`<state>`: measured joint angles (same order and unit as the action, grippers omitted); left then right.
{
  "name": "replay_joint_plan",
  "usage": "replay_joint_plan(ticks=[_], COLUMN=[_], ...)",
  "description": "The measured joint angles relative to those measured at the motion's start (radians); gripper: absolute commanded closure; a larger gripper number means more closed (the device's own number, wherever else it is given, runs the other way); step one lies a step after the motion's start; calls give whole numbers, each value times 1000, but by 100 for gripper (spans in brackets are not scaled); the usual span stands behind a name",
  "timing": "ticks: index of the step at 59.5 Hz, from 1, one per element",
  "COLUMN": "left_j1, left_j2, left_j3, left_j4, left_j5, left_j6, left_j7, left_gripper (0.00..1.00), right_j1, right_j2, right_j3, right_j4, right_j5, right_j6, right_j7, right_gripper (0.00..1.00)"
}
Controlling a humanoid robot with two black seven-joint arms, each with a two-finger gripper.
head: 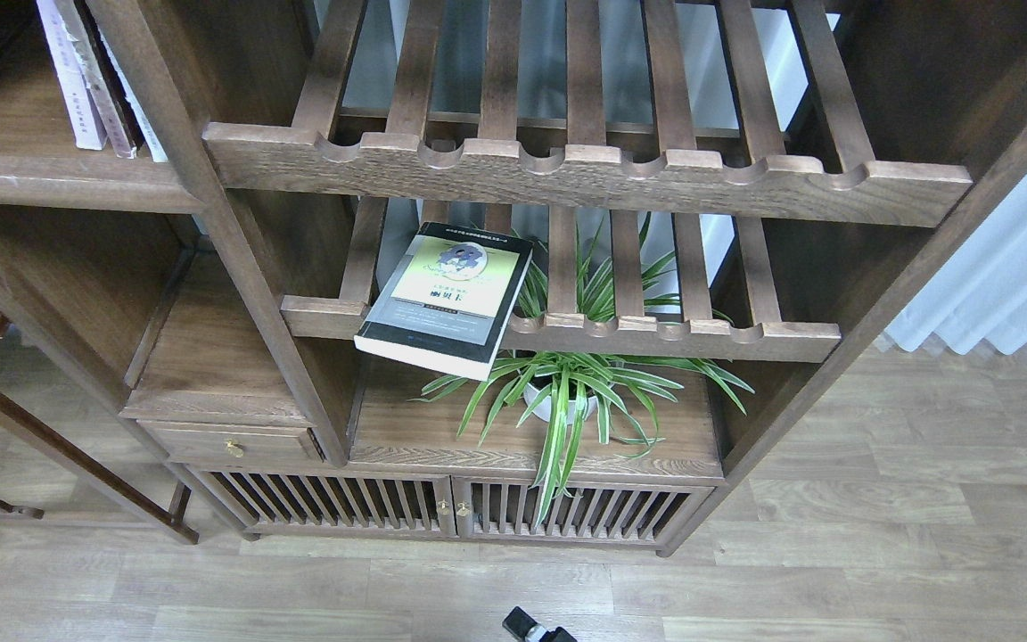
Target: Organize books on shelf
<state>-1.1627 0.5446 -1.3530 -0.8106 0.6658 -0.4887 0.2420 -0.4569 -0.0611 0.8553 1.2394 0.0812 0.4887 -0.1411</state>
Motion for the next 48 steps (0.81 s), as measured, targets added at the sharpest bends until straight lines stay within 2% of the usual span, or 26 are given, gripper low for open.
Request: replay_joint_plan(ticks=[7, 8, 10, 34, 48], left_j1=[3, 8, 11, 123, 266], left_j2=[-7, -9, -10, 40, 94], left_j3=[6, 9, 11, -17, -103], left_j4=[4, 4, 4, -84, -202], left_j5=[-1, -6, -8, -155, -259], left_j6=[0, 0, 0, 0, 0], left_j7=[3, 3, 3, -10, -9], left_gripper=[62, 56, 54, 54, 54], right_j1=[1, 1, 1, 2, 5], right_j2=[1, 1, 1, 1, 6], right_j3=[-1, -2, -2, 4, 5], right_j4=[0, 0, 0, 0, 0], right_j5=[0, 0, 0, 4, 18], right_j6=[0, 0, 0, 0, 0], right_j7=[0, 0, 0, 2, 2], right_gripper=[1, 1, 1, 1, 1])
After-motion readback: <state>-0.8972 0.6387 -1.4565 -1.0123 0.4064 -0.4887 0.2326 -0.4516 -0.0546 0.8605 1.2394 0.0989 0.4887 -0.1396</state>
